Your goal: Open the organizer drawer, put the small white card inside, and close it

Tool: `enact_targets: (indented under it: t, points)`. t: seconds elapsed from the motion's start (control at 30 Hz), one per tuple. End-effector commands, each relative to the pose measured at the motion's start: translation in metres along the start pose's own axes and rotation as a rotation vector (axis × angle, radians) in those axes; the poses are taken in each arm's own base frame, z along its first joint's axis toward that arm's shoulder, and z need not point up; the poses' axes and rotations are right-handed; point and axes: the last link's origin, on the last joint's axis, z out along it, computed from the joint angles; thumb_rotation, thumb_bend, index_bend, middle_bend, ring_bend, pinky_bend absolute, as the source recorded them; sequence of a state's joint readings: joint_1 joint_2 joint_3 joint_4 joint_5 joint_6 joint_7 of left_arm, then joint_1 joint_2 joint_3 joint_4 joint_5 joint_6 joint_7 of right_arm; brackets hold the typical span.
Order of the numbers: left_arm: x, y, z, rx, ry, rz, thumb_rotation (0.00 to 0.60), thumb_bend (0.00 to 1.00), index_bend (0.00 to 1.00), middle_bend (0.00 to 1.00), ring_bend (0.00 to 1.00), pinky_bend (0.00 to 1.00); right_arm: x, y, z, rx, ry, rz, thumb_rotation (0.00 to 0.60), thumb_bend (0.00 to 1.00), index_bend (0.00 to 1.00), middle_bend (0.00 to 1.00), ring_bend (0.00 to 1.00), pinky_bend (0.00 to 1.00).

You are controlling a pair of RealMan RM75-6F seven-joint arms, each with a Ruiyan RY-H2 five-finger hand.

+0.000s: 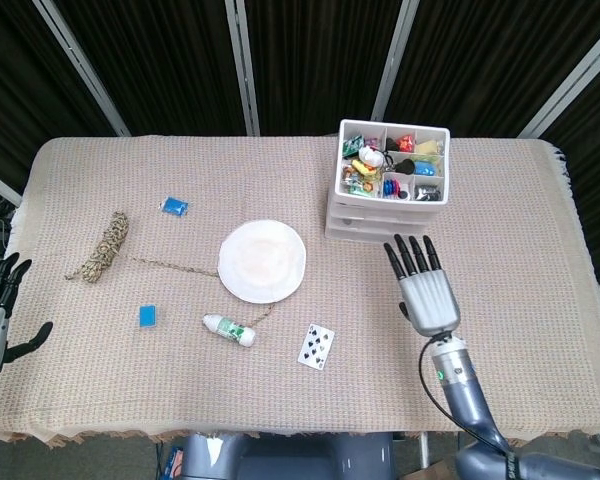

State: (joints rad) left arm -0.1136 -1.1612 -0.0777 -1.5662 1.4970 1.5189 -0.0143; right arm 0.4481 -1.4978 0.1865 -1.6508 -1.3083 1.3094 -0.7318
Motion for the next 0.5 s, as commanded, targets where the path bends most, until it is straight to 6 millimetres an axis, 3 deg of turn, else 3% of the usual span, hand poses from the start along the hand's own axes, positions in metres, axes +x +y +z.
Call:
enact_targets:
  t: [0.03, 0.27, 0.5]
  points:
    - [0.0, 0.0, 0.0, -0.001, -0.003, 0.008, 0.6, 0.28, 0.02, 0.0, 0.0, 0.0, 0.02, 0.046, -0.047, -0.082, -0.063, 0.189, 0.6, 0.05, 0.0, 0.0, 0.0, 0.0]
    - [-0.001, 0.0, -0.001, -0.011, -0.016, 0.03, 0.6, 0.23, 0.02, 0.0, 0.0, 0.0, 0.026, 0.087, -0.101, -0.127, -0.088, 0.229, 0.6, 0.03, 0.0, 0.0, 0.0, 0.0]
    - [-0.002, 0.0, -0.002, -0.011, -0.03, 0.06, 0.6, 0.23, 0.02, 0.0, 0.0, 0.0, 0.016, 0.104, -0.12, -0.16, -0.097, 0.24, 0.6, 0.02, 0.0, 0.0, 0.0, 0.0]
